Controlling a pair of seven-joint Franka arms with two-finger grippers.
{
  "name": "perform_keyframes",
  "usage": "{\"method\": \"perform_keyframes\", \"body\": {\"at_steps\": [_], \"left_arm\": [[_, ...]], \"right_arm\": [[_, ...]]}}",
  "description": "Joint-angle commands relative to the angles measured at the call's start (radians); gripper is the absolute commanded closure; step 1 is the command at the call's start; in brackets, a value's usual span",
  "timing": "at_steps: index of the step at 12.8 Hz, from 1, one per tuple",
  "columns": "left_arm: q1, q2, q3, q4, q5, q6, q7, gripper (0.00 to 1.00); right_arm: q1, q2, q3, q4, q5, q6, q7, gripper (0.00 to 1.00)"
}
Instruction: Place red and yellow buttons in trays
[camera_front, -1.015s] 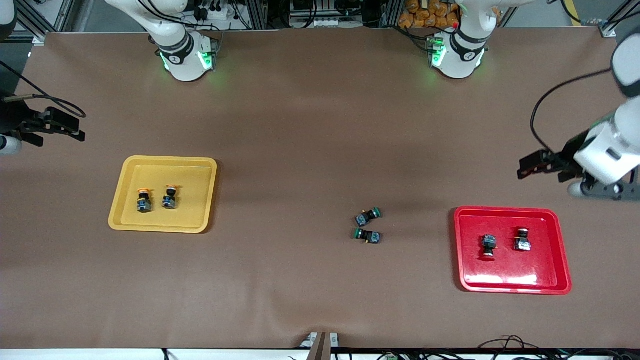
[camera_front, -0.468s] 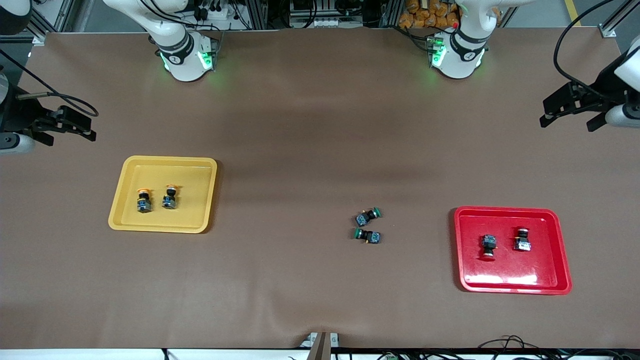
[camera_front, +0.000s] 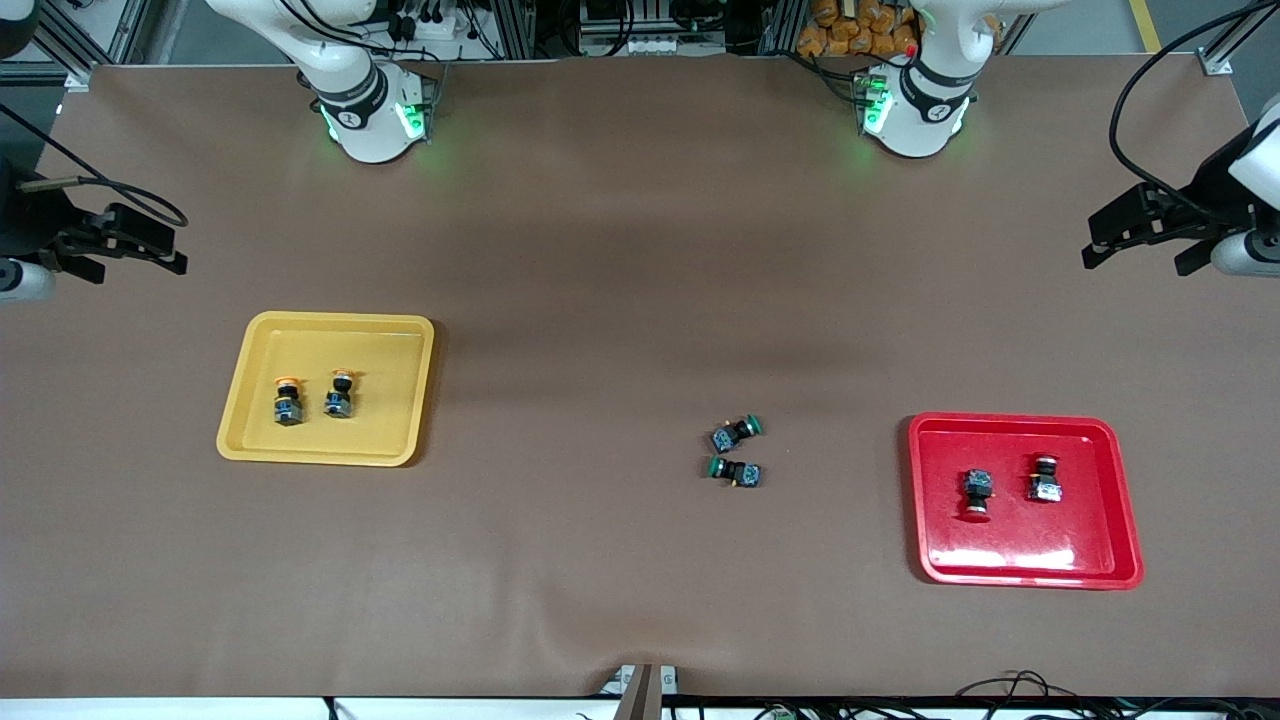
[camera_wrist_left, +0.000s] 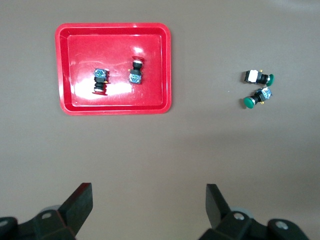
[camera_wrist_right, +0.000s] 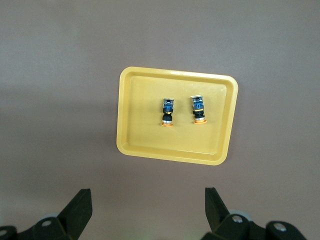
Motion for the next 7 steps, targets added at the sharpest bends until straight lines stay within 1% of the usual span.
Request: {"method": "perform_keyframes", "body": {"at_steps": [1, 7], "left_arm": [[0.005, 0.02, -0.004, 0.066, 0.024, -0.007, -0.011, 0.0], [0.004, 0.008, -0.002, 0.068, 0.024, -0.007, -0.013, 0.0]], "right_arm": [[-0.014, -0.006, 0.005, 0.011, 0.017, -0.028, -0.002, 0.0], [-0.015, -0.015, 0.008, 0.015, -0.02, -0.071, -0.002, 0.0]]}}
